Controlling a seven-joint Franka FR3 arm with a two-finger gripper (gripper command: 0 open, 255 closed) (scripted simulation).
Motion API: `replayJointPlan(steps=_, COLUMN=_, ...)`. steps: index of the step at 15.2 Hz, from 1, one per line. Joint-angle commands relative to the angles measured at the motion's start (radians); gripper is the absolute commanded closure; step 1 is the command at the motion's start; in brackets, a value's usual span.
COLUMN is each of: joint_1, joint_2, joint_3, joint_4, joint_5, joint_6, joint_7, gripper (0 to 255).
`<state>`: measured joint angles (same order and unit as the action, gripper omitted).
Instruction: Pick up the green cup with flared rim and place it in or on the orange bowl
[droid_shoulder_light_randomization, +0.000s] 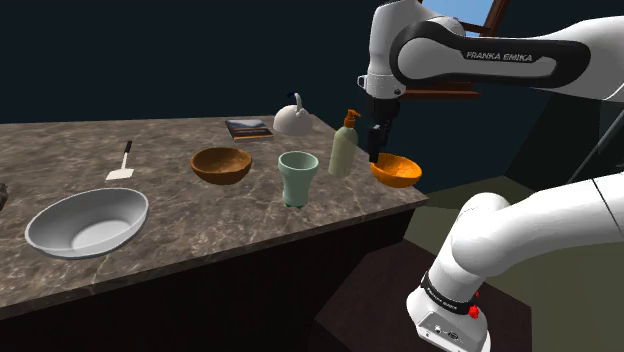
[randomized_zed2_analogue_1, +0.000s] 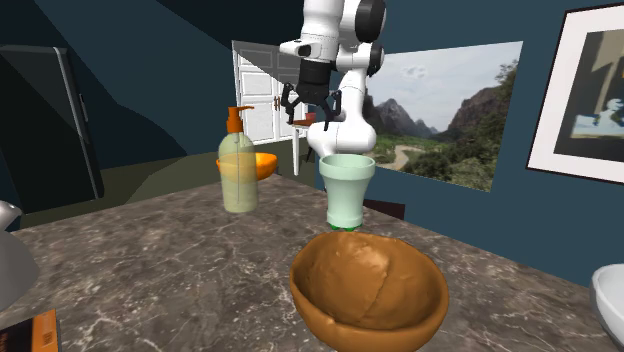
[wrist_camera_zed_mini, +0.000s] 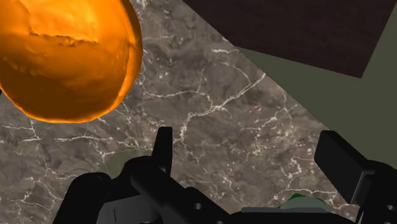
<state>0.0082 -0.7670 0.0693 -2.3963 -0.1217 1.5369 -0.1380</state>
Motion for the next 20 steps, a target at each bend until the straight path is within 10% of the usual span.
replayJointPlan(steps=1, joint_1=0.000, joint_2=0.000, joint_3=0.000, joint_4=0.000, joint_5=0.000, joint_6=0.000, joint_7=0.000, gripper=0)
replayJointPlan(steps=20, joint_1=0.058, joint_2=0.492, joint_3=0.271, joint_4=0.323, joint_5=0.102, joint_6=0.247, joint_7=0.366, gripper=0)
